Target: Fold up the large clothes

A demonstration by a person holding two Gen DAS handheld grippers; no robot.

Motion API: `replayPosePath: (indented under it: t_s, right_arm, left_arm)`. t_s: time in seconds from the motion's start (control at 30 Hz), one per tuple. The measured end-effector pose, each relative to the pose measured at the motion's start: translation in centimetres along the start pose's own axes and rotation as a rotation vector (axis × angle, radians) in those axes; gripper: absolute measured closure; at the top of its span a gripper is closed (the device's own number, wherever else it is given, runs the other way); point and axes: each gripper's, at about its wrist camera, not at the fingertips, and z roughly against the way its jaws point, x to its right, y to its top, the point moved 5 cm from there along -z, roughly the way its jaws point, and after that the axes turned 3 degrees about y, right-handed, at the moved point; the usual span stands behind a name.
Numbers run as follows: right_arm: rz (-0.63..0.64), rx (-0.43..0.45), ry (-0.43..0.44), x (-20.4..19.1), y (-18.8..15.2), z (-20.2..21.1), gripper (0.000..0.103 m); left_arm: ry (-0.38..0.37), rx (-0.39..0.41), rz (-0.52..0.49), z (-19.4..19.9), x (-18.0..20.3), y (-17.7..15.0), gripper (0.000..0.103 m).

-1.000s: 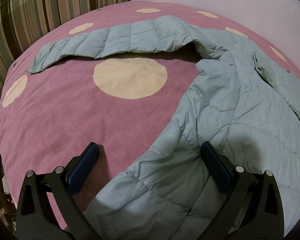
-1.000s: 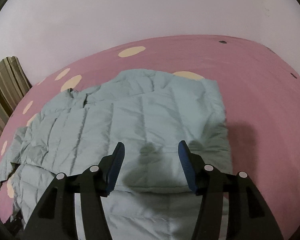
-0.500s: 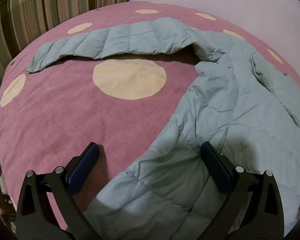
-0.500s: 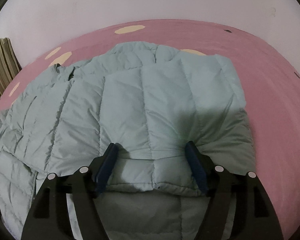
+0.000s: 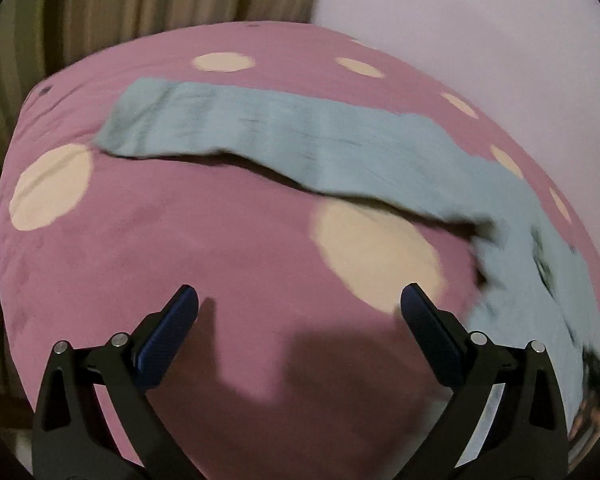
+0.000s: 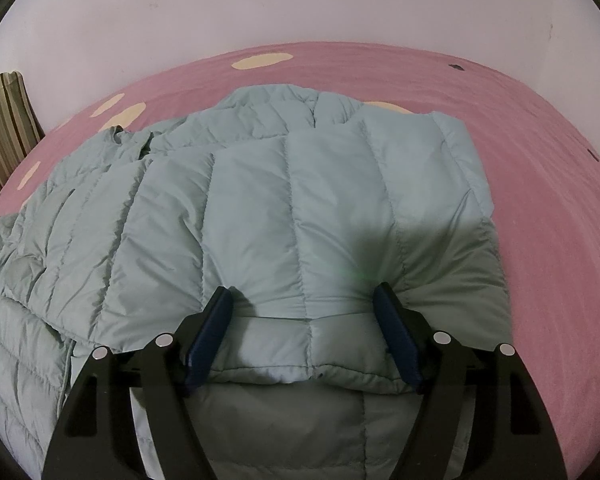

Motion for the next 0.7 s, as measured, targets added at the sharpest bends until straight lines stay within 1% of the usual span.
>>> replayPosePath:
  t_s: [0.03,0.1,0.27,0.33,0.37,0.4,0.57,0.67,0.7]
  right_arm:
    - [0.001,0.001,-0.001,0.0,0.0,0.0,0.030]
    - [0.004,0.002,-0.002,0.0,0.0,-0.1,0.030]
    - [0.003,0.001,-0.001,0.0,0.0,-0.1,0.030]
    - [0.004,0.002,-0.002,0.1,0.0,-0.1,0.030]
    - [0.005,0.003,-0.003,0.0,0.0,-0.1,0.030]
    - [0.006,0.003,-0.003,0.1,0.0,-0.2,0.030]
    - [0.006,0.003,-0.003,0.1,0.1,-0.2,0.030]
    - [0.007,0.003,-0.004,0.1,0.1,-0.2,0.030]
    - [0.007,0.003,-0.004,0.1,0.1,-0.2,0.030]
  left_arm:
    - [-0.007,-0.008,0.052,-0.7,-1.4,0.8,0.015]
    - [-0.026,-0.010,0.106,-1.4,-2.9,1.7,0.021]
    - [-0.084,0.011,0.212,-2.8,-5.1,4.6,0.021]
    - [-0.098,0.007,0.228,-3.5,-5.5,5.2,0.019]
    - [-0.105,0.019,0.225,-3.9,-5.7,5.7,0.017]
    - [-0.104,0.030,0.227,-4.1,-5.9,6.0,0.015]
    - [-0.099,0.071,0.253,-5.7,-6.5,8.0,0.015]
    - [-0.102,0.085,0.287,-6.5,-6.9,9.2,0.015]
    - [-0.114,0.092,0.313,-6.6,-7.2,9.6,0.015]
